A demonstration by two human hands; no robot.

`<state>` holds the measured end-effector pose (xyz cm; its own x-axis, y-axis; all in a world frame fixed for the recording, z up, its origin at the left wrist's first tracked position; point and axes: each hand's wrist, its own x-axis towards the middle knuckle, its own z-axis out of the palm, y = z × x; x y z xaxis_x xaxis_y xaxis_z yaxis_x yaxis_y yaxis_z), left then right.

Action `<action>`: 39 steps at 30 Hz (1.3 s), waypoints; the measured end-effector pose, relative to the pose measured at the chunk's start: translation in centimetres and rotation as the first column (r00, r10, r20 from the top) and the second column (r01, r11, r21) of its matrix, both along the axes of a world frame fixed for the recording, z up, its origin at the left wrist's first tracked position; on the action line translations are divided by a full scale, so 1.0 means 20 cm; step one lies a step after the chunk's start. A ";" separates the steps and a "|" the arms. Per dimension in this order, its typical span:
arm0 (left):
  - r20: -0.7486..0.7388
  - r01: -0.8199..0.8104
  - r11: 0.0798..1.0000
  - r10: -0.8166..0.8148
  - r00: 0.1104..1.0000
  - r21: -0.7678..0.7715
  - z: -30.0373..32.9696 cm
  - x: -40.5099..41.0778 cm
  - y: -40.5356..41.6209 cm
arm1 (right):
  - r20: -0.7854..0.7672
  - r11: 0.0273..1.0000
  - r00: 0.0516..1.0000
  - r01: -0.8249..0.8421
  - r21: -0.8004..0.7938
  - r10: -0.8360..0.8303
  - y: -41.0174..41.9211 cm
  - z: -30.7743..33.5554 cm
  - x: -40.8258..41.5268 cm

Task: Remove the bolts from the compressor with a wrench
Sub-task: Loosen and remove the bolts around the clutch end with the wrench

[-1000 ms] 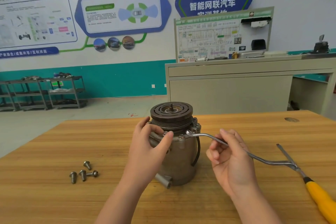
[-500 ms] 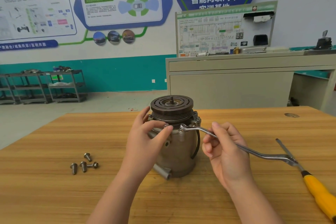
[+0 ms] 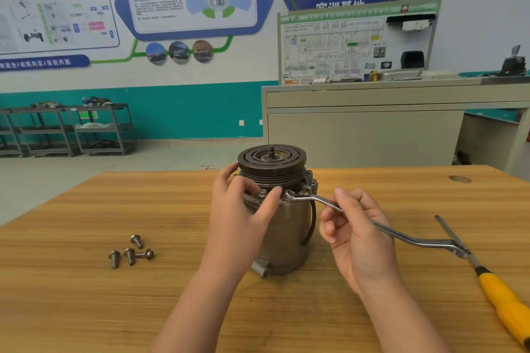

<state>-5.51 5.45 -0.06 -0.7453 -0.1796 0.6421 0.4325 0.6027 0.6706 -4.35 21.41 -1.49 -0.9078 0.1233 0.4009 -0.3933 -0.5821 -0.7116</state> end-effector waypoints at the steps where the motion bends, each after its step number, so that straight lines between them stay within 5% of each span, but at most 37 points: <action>1: 0.005 0.037 0.999 -0.037 0.999 -0.006 0.00 0.01 -0.01 | 0.001 1.000 1.000 -0.002 -0.006 0.002 0.00 0.00 0.00; 6: 0.040 0.125 0.992 -0.125 0.991 -0.001 0.01 0.03 -0.05 | 0.016 0.999 1.000 -0.014 -0.030 0.014 0.00 0.00 0.00; 10: -0.033 -0.026 0.999 0.026 0.999 -0.025 0.04 0.02 -0.03 | 0.023 0.999 1.000 -0.010 -0.037 0.011 0.00 0.00 0.00; 15: -0.247 -0.277 0.931 0.218 0.944 -0.239 0.00 0.05 0.03 | 0.026 0.999 1.000 0.001 -0.033 0.000 0.00 0.00 0.00; 24: 0.021 0.021 0.997 -0.023 1.000 0.072 -0.05 0.04 0.00 | 0.033 0.999 0.999 -0.010 -0.036 0.011 0.00 0.00 0.01; 33: -0.124 0.009 0.939 0.036 0.992 0.345 0.16 0.04 -0.04 | 0.042 1.000 0.999 0.002 -0.019 -0.001 0.00 0.00 0.00; 36: 0.064 -0.172 0.971 0.163 0.985 0.164 0.14 0.02 -0.20 | 0.040 1.000 0.999 0.001 -0.022 0.000 0.00 0.00 0.00; 39: 0.419 -0.299 0.942 0.335 0.844 -0.151 0.00 0.00 -0.43 | 0.043 1.000 0.999 0.009 -0.006 -0.008 0.00 0.00 0.01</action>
